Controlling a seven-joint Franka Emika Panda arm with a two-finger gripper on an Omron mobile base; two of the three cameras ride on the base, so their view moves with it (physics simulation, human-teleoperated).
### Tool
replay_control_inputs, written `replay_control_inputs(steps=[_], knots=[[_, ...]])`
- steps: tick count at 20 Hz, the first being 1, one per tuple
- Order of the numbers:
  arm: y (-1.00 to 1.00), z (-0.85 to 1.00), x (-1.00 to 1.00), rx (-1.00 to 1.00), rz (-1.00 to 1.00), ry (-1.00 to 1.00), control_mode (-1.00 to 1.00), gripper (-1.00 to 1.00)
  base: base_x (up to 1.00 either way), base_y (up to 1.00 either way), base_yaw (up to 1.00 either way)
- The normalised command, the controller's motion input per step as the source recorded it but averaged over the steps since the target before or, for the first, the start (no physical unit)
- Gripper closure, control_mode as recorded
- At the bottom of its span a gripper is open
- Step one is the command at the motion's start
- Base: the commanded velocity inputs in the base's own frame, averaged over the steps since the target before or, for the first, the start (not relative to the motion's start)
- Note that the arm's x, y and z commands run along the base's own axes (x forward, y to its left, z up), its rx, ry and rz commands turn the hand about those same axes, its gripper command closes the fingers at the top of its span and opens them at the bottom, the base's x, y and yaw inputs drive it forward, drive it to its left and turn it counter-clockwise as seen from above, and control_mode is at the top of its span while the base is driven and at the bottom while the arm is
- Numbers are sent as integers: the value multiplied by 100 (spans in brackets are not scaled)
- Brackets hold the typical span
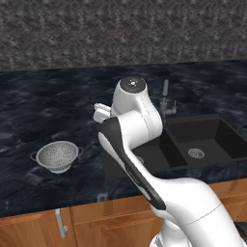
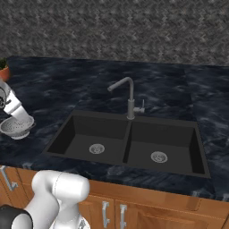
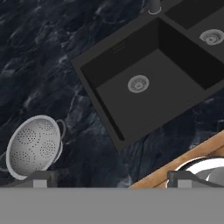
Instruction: Place the bowl in the left basin and the colander in the right basin of the sink.
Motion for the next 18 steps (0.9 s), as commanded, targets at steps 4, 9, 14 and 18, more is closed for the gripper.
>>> replay_control_inputs(steps=[4,9,14,18], knots=[[40,0,0,13,0,0,-100,-100,0,0,0],[20,-6,0,17,0,0,-100,-100,0,0,0],[6,-32,0,15,0,0,-100,-100,0,0,0],[2,-37,7,13,0,0,-100,-100,0,0,0]])
